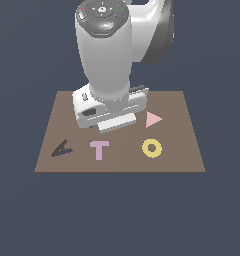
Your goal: Insert a designated object into the corresponding slot on a board.
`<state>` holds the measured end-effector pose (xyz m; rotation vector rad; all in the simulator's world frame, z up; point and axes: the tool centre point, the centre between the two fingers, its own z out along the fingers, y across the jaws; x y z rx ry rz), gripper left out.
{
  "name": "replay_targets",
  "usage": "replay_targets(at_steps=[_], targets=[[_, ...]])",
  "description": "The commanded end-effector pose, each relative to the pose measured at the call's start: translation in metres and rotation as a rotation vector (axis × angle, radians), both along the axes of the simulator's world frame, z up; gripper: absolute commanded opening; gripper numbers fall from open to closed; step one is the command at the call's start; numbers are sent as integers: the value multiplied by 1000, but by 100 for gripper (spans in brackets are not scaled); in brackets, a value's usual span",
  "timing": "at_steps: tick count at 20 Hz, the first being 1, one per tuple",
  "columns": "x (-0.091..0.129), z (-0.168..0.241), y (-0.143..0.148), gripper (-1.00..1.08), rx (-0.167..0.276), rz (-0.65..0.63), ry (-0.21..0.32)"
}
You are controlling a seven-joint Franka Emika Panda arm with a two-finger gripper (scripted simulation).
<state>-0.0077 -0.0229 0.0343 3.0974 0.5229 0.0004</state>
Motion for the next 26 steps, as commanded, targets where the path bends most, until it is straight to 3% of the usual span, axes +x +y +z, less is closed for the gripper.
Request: replay_targets(at_steps=[1, 14, 26], targets=[[3, 1, -8, -100, 0, -124, 0], [-1, 4, -49, -100, 0, -702, 0], [-12, 6, -66, -100, 0, -984, 1]])
